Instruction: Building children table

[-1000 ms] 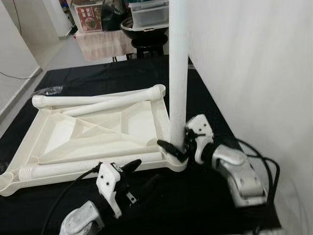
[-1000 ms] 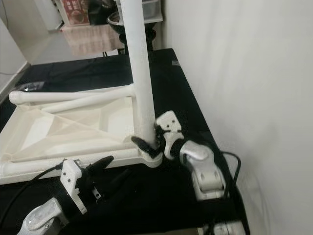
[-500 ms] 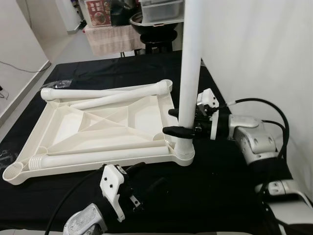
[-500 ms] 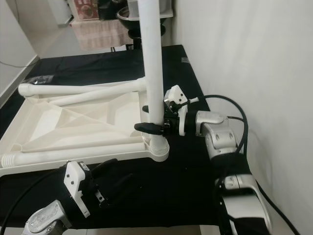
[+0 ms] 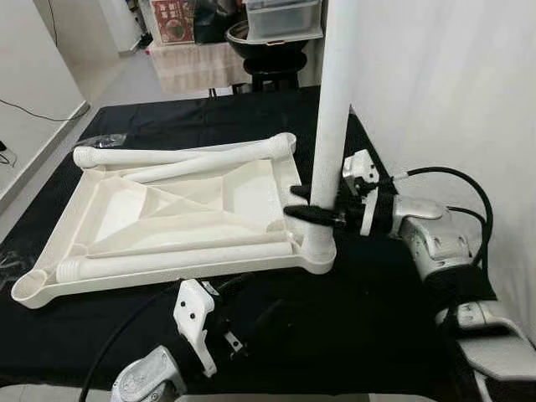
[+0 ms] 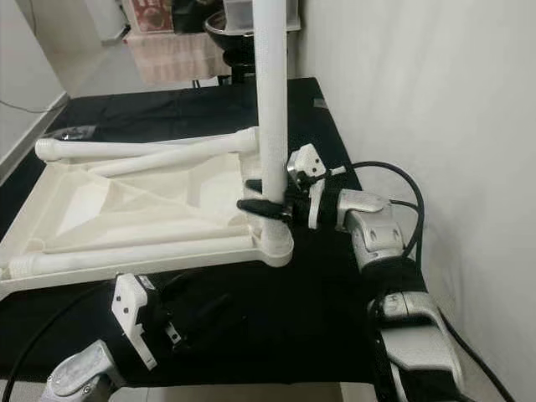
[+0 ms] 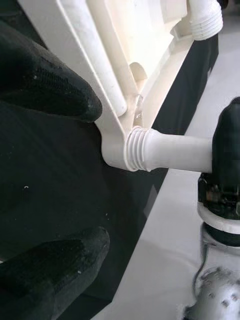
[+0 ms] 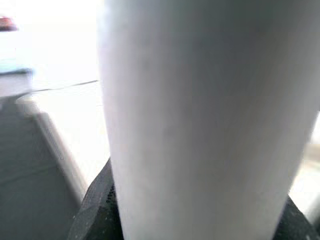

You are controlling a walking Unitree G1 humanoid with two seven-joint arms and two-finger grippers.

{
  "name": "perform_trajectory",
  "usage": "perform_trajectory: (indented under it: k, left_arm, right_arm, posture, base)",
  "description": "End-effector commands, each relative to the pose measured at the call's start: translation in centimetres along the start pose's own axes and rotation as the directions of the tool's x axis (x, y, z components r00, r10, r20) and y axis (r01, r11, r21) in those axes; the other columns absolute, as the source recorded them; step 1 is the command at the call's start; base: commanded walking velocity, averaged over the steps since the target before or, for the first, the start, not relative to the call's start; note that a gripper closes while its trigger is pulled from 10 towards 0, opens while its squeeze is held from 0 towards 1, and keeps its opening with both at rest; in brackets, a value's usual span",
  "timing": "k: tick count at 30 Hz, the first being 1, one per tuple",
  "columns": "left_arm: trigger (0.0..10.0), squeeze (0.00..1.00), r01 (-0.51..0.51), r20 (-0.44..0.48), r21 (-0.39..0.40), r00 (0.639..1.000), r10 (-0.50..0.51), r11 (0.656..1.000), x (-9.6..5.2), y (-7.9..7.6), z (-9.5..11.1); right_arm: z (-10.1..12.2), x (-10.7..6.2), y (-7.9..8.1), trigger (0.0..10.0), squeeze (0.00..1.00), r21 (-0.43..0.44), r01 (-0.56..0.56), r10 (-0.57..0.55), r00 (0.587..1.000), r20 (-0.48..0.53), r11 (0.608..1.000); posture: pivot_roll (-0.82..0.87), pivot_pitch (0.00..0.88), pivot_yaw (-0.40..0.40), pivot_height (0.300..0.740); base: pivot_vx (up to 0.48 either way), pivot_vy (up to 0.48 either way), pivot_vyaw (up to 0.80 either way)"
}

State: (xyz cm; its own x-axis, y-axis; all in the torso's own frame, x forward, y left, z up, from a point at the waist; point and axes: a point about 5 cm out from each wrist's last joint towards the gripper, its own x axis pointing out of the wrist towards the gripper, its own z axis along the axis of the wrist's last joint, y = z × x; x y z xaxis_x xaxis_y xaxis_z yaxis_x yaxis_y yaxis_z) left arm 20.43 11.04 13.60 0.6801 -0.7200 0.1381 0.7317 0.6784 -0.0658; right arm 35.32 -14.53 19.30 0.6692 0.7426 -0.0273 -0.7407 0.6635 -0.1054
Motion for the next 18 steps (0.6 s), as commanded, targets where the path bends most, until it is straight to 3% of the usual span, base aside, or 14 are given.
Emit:
perform_trajectory:
  k: [1, 2, 3, 4, 5, 13, 14, 15, 17, 18]
  left_arm:
    - [10.0, 0.0, -0.002, 0.001, -0.005, 1.0, 0.002, 1.0, -0.2, 0.3, 0.0]
    - [10.0, 0.0, -0.002, 0.002, -0.005, 1.0, 0.002, 1.0, -0.2, 0.4, 0.0]
    - [10.0, 0.0, -0.002, 0.002, -0.005, 1.0, 0.002, 1.0, -0.2, 0.4, 0.0]
    - [10.0, 0.0, -0.002, 0.002, -0.005, 1.0, 0.002, 1.0, -0.2, 0.5, 0.0]
    - [10.0, 0.0, -0.002, 0.002, -0.003, 1.0, 0.002, 1.0, -0.2, 0.7, 0.0]
    - [10.0, 0.0, -0.004, 0.006, -0.003, 1.0, 0.004, 1.0, 0.0, 1.0, -0.1]
    - [10.0, 0.0, -0.009, 0.009, -0.003, 1.0, 0.009, 1.0, 0.1, 1.0, -0.1]
    - [10.0, 0.0, -0.014, 0.011, -0.003, 1.0, 0.014, 1.0, 0.1, 1.0, -0.1]
    - [10.0, 0.0, -0.017, 0.012, -0.003, 1.0, 0.017, 1.0, 0.1, 1.0, -0.1]
    - [10.0, 0.0, -0.018, 0.012, -0.004, 1.0, 0.018, 1.0, 0.2, 0.9, -0.1]
  right_arm:
    - [-5.0, -0.6, 0.9, 0.0, 0.0, 0.077, 0.251, -0.231, 0.949, -0.213, 0.965]
    - [-6.3, -0.4, 3.3, 0.0, 0.0, 0.136, 0.326, -0.291, 0.929, -0.229, 0.935]
    - [-6.3, -0.4, 3.3, 0.0, 0.0, 0.136, 0.326, -0.291, 0.929, -0.229, 0.935]
    - [-6.4, -0.1, 5.0, 0.0, 0.0, 0.117, 0.354, -0.324, 0.921, -0.218, 0.928]
    - [-6.0, 0.1, 5.6, 0.0, 0.0, 0.082, 0.345, -0.325, 0.927, -0.187, 0.935]
    - [-5.9, 0.5, 4.8, 0.0, 0.0, 0.1, 0.3, -0.28, 0.944, -0.177, 0.949]
    - [-5.5, 0.7, 4.6, 10.0, 0.0, 0.124, 0.267, -0.246, 0.956, -0.161, 0.956]
    - [-4.9, 0.8, 4.4, 10.0, 0.65, 0.132, 0.221, -0.202, 0.969, -0.142, 0.966]
    - [-4.4, 0.9, 4.3, 10.0, 0.65, 0.135, 0.193, -0.175, 0.976, -0.129, 0.972]
    - [-3.5, 0.9, 3.6, 10.0, 1.0, 0.129, 0.15, -0.138, 0.986, -0.093, 0.98]
  posture:
    - [-0.05, 0.182, 0.051, 0.74]
    - [-0.05, 0.182, 0.052, 0.74]
    - [-0.05, 0.182, 0.052, 0.74]
    - [-0.05, 0.178, 0.059, 0.74]
    - [-0.07, 0.174, 0.073, 0.74]
    - [-0.06, 0.166, 0.054, 0.74]
    - [-0.06, 0.164, 0.054, 0.74]
    - [-0.05, 0.161, 0.053, 0.74]
    - [-0.05, 0.161, 0.053, 0.74]
    - [-0.05, 0.158, 0.052, 0.74]
  base:
    - [0.0, 0.0, 0.0]
    - [0.0, 0.0, 0.0]
    - [0.0, 0.0, 0.0]
    - [0.0, 0.0, 0.0]
    - [0.0, 0.0, 0.0]
    - [0.0, 0.0, 0.0]
    - [0.0, 0.0, 0.0]
    - [0.0, 0.0, 0.0]
    - [0.0, 0.0, 0.0]
    - [0.0, 0.0, 0.0]
